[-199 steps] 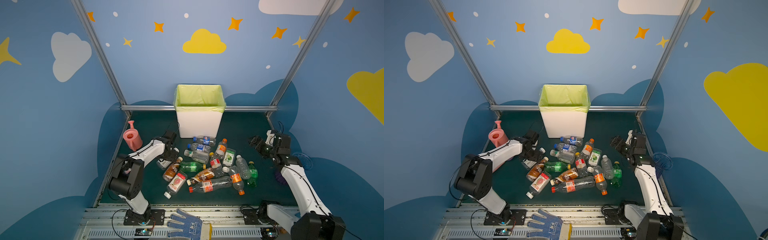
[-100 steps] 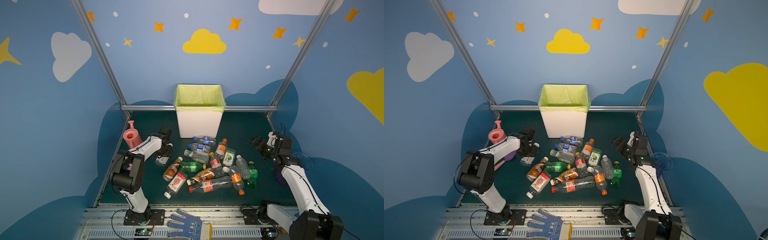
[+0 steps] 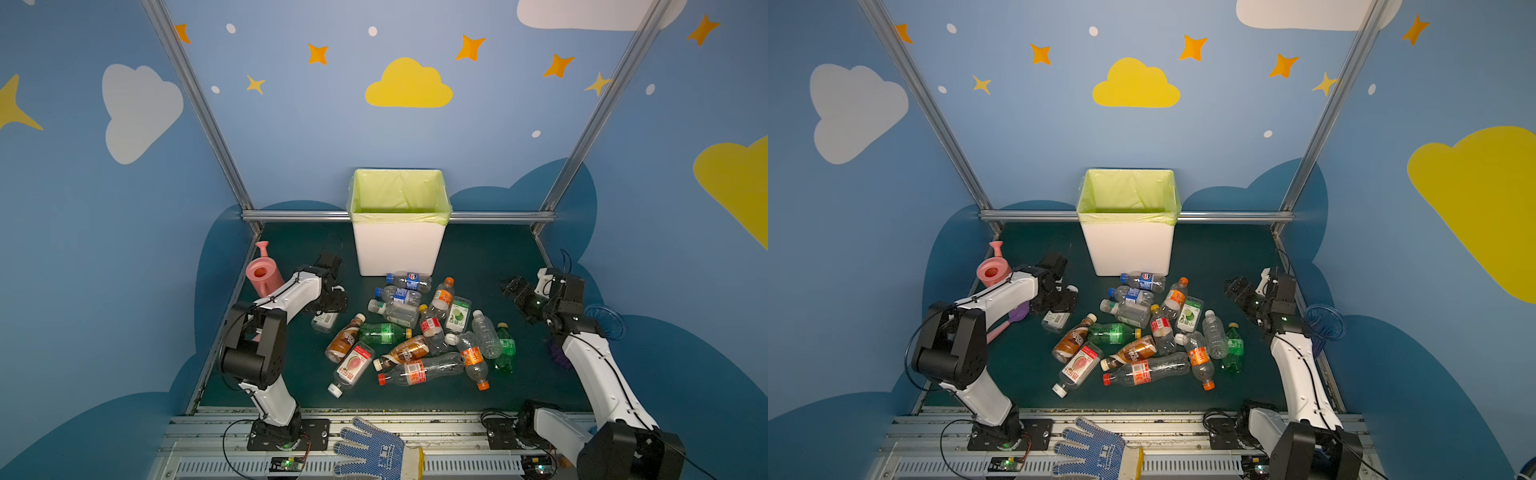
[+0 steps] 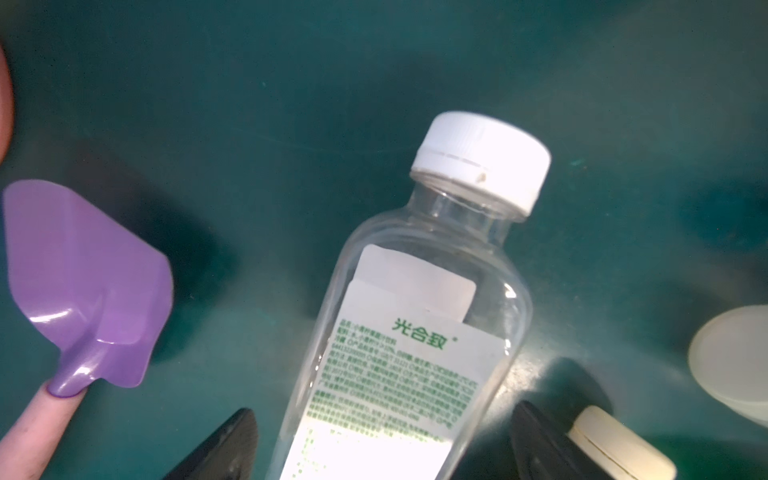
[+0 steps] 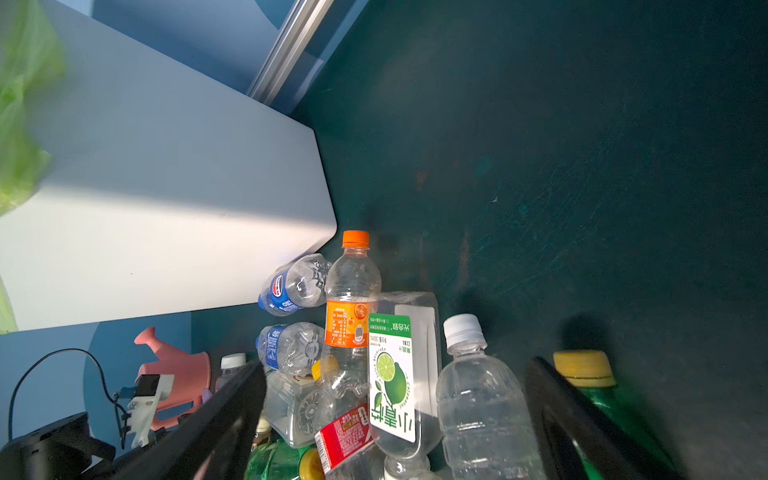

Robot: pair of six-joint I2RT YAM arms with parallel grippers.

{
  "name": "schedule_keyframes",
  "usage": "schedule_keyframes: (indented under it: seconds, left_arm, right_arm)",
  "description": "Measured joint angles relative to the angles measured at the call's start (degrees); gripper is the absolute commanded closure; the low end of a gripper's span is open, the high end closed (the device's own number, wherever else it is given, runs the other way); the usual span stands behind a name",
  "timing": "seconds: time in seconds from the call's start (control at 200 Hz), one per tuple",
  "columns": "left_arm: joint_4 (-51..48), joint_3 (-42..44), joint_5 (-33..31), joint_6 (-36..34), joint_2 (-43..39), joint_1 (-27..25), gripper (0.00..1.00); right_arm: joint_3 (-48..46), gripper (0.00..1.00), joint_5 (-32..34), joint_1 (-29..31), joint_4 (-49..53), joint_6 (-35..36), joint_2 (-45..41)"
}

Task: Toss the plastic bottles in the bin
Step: 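Grasp the green-label white-cap bottle with the left gripper while the right arm returns, then lift the bottle over the bin and open the left gripper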

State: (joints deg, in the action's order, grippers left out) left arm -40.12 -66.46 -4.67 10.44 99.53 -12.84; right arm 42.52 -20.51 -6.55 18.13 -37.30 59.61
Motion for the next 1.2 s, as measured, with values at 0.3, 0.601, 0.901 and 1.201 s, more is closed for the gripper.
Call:
schedule_keyframes:
  seconds: [0.3,0.601,0.901,1.201]
  left_arm:
    - [-0.4,-2.6,0.7,-2.2,6.2,0.0,0.32]
    - [-0.4,-4.6,2.4,-2.6,3.3,1.1,0.54]
    - [8.4,-20.8,3.1,-1.1,-21.1,7.6,0.53]
    - [29.3,-47.3,11.1,6.0,-16.8,5.0,0.39]
  right_arm:
    - [-1.0,0.05,-0.2,-1.3,0.0,0.0,-1.2]
    - [-1.7,0.05,-1.3,-3.3,0.0,0.0,-1.4]
    - [-1.7,0.05,-1.6,-7.5,0.2,0.2,-2.5]
    - [-3.0,0.05,-3.0,-10.4,0.9,0.0,-7.0]
